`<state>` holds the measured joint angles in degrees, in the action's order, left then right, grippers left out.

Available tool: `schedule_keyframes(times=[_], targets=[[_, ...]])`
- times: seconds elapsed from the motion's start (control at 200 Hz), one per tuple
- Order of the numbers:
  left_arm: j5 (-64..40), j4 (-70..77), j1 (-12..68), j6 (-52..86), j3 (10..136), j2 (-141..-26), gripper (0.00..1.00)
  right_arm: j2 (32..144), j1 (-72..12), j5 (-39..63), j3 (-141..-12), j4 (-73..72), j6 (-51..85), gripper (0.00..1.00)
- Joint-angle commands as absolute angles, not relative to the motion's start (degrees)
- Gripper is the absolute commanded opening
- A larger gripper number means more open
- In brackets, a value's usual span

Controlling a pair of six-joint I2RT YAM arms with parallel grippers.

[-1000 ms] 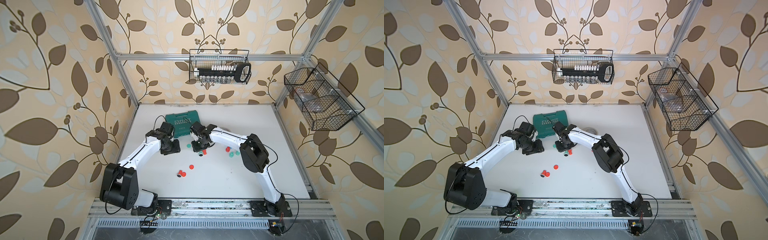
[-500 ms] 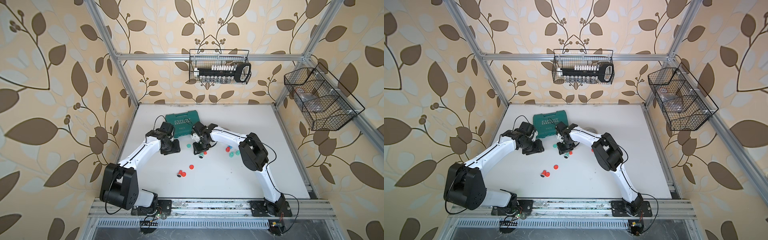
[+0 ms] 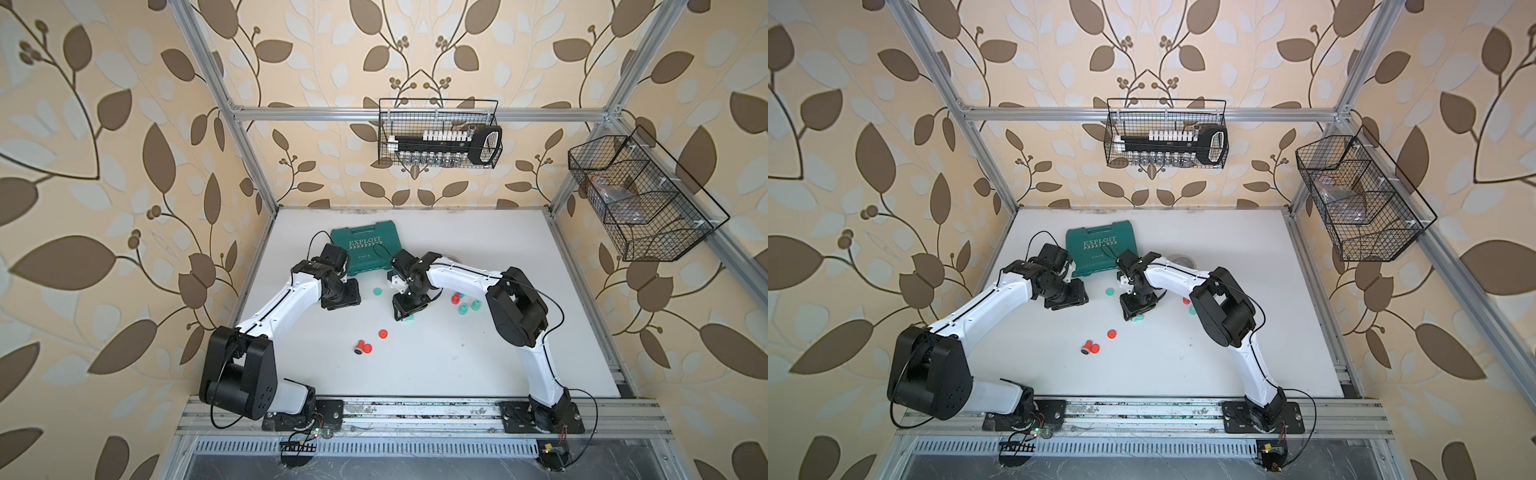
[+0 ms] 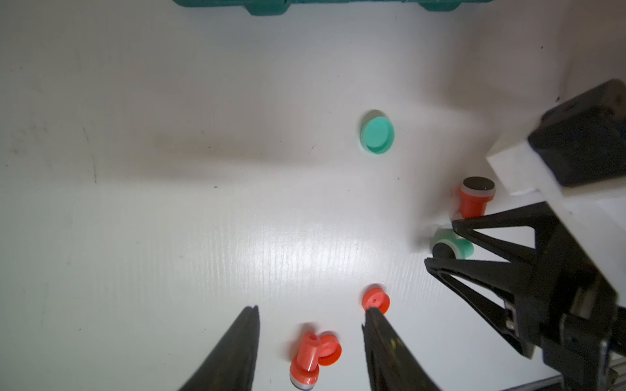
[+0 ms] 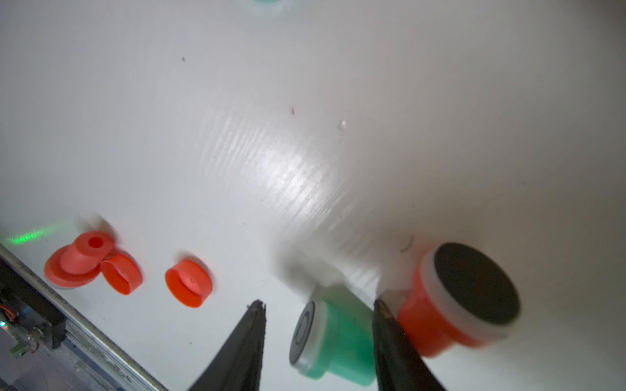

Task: Close the stamp cap
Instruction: Pick up the stamp from the center of the board.

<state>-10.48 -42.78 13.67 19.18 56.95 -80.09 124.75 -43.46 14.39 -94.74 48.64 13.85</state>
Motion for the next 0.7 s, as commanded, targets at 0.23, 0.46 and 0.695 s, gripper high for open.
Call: schedule_keyframes(times=[0.23,0.46,0.695], targets=[[-10.53,-43.16,13.62,18.13,57.92,-78.97,0.53,119.77,-45.91,10.14,-89.11,48.13,11.18,0.51],[-10.55,-43.16,13.62,18.11,58.00,-79.02,0.53,118.91,-48.43,7.19,-86.58,46.76,9.07,0.51],[-10.54,-43.15,13.62,18.12,57.89,-78.96,0.53,118.18,-50.29,0.11,-84.47,45.15,8.61,0.48]])
